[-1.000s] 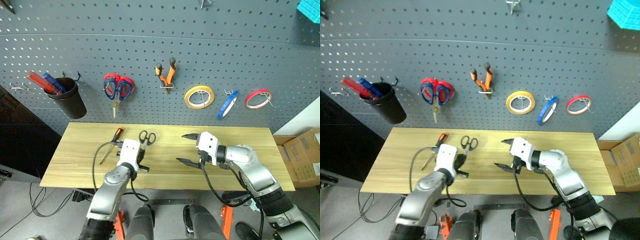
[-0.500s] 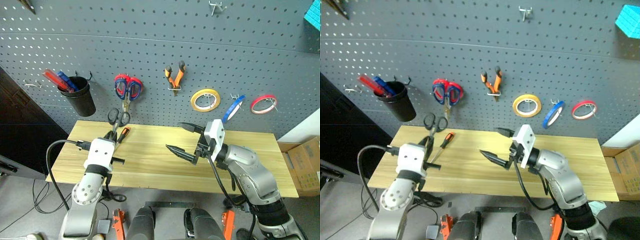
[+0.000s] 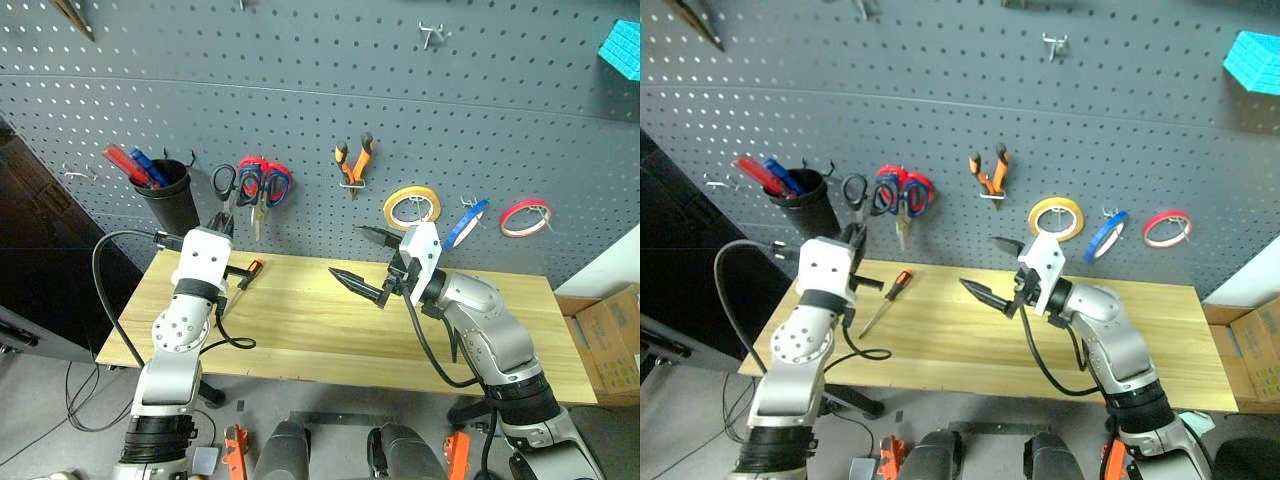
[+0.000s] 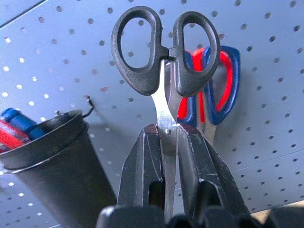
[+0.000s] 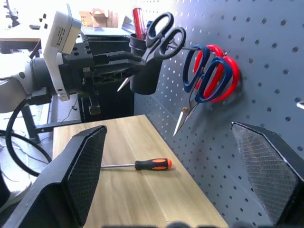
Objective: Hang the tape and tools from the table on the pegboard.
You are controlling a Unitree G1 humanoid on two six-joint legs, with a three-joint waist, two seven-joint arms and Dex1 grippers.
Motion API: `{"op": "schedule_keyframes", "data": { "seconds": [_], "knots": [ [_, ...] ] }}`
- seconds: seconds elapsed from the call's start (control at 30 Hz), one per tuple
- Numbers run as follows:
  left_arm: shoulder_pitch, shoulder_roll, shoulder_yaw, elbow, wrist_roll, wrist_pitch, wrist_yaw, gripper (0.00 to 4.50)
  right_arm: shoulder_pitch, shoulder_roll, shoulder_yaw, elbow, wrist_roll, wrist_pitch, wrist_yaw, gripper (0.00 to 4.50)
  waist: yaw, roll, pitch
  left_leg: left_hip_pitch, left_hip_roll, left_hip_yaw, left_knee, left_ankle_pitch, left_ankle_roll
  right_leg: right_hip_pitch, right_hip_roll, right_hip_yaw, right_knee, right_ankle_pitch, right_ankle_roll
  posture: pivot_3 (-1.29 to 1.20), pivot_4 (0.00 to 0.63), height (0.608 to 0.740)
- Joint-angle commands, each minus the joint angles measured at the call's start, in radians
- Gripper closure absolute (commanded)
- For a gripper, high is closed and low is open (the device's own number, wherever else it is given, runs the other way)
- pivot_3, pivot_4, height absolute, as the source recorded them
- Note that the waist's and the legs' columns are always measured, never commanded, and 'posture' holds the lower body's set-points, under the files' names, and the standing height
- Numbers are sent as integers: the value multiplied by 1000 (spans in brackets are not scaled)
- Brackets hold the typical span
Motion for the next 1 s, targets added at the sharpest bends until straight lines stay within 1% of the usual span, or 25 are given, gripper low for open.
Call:
{"op": "schedule_keyframes", "data": {
  "seconds": [0.03,0.2,0.43,0.7,1.0],
  "knots": [
    [-40,5,2,13,-37,-18,-37,4382,-8,-1,-14,-15,-8,-29,-15,0,0,0,-5,0,0,0,0,0,0,0,0,0,0,0,0,183,52,740],
    [-62,1,-6,46,-54,-25,-75,4382,-1,-1,-14,-20,-18,-32,-28,0,-1,1,-14,1,0,0,0,0,0,1,0,0,0,0,0,173,48,740],
    [-55,-5,-16,44,-62,-23,-99,4382,4,-5,-15,-22,-27,-33,-36,0,-2,0,-19,2,0,0,1,0,0,2,1,1,2,0,0,168,41,740],
    [-72,-19,-9,60,-87,23,-103,4382,0,-9,-16,-22,-30,-33,-41,0,-7,1,-34,3,0,0,3,0,0,2,1,1,3,0,0,165,37,740],
    [-87,-8,6,89,-107,34,-103,4382,7,-17,-18,-29,-28,-30,-45,0,-10,1,-44,4,0,0,4,0,0,3,2,2,5,0,0,160,31,740]
  ]
}}
